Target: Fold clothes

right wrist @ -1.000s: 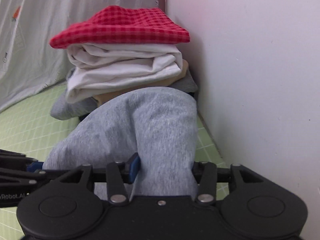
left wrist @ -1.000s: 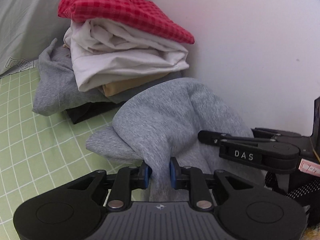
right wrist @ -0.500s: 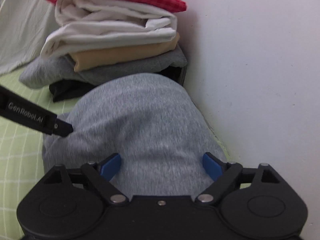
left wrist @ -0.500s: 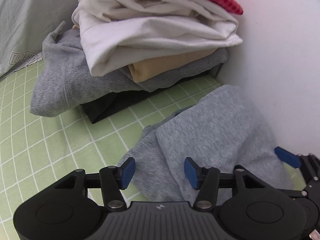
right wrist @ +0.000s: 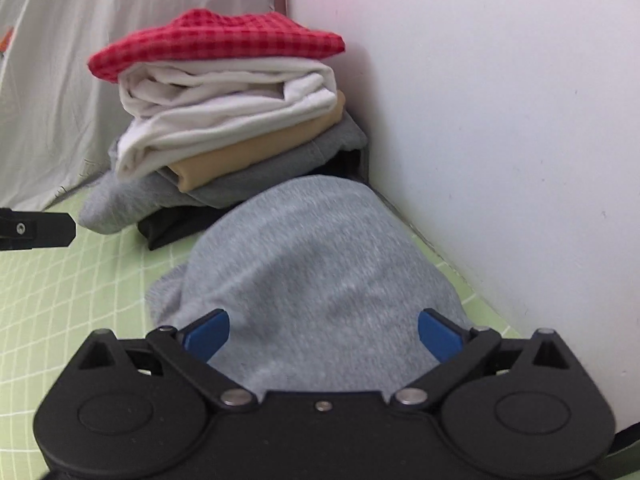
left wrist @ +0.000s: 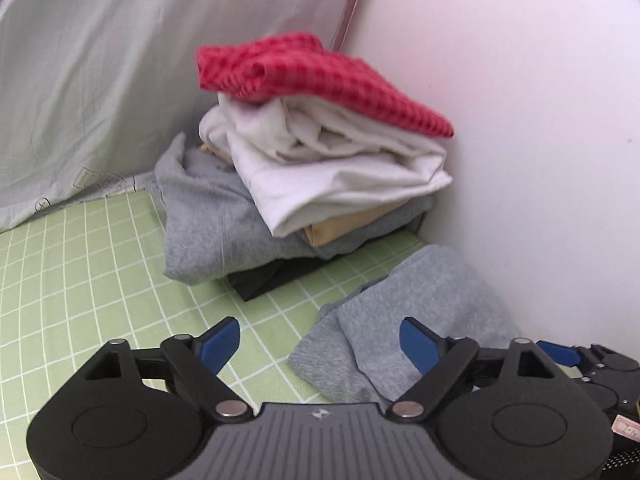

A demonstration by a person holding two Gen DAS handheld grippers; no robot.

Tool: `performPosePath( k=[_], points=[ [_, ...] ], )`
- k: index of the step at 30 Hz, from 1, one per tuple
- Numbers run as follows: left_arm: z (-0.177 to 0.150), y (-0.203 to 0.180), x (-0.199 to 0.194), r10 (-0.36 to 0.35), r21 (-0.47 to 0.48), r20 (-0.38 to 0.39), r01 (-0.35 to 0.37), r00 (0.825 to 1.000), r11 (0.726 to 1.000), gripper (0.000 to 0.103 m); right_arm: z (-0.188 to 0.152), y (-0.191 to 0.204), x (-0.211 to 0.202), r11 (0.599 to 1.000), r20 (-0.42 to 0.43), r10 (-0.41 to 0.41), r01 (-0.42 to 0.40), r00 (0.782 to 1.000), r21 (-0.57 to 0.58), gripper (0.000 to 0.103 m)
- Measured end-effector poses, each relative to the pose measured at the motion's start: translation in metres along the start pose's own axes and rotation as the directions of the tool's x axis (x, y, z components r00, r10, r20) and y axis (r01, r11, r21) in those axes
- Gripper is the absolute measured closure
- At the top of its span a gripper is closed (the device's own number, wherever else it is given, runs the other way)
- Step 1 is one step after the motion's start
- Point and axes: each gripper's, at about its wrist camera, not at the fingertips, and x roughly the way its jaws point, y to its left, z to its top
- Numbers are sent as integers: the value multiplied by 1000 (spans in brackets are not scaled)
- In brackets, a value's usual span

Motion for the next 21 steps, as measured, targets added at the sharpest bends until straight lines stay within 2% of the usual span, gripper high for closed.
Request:
performPosePath(
  k=[1, 5, 8, 13, 21],
  points=[
    [0, 2, -16, 9, -8, 46, -9, 999, 1000, 1, 1, 8, -11, 1000, 26, 10, -10, 1000, -1, 1],
    [-2, 4, -76, 44, -2, 216, -45, 975, 999, 0, 2, 37, -54, 999, 101, 45, -43, 994, -23, 1],
    [-7, 8, -111, 53, 21, 266, -60, 963, 998, 0, -5, 58, -84, 998, 128, 63, -62, 990, -15, 1],
    [-28, 21, -152, 93, 58, 246, -110, 965, 992, 0, -28, 98, -127, 999, 153, 24, -18, 988, -46, 1],
    [-82, 57, -187, 42, 64, 108, -49, 993, 997, 0, -79, 140, -172, 998, 107, -55, 57, 993, -16, 1]
  ],
)
